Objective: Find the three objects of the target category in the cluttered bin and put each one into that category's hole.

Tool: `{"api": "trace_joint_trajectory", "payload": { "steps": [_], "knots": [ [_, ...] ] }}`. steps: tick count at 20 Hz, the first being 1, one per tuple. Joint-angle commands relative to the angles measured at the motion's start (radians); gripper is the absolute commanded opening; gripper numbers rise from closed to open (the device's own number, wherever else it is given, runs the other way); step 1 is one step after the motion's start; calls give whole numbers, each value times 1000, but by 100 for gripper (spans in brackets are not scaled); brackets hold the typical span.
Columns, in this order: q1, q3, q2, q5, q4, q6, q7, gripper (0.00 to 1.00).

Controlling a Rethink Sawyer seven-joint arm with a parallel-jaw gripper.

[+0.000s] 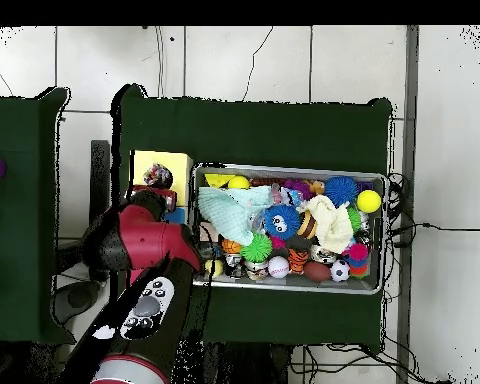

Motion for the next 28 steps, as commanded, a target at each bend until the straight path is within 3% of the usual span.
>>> {"api": "trace_joint_trajectory", "payload": {
  "steps": [1,10,28],
  "knots": [
    [-58,59,131,-37,4,166,65,0],
    [-111,98,171,-77,-14,80,53,0],
    [-179,162,169,-146,-13,49,46,0]
  ]
}}
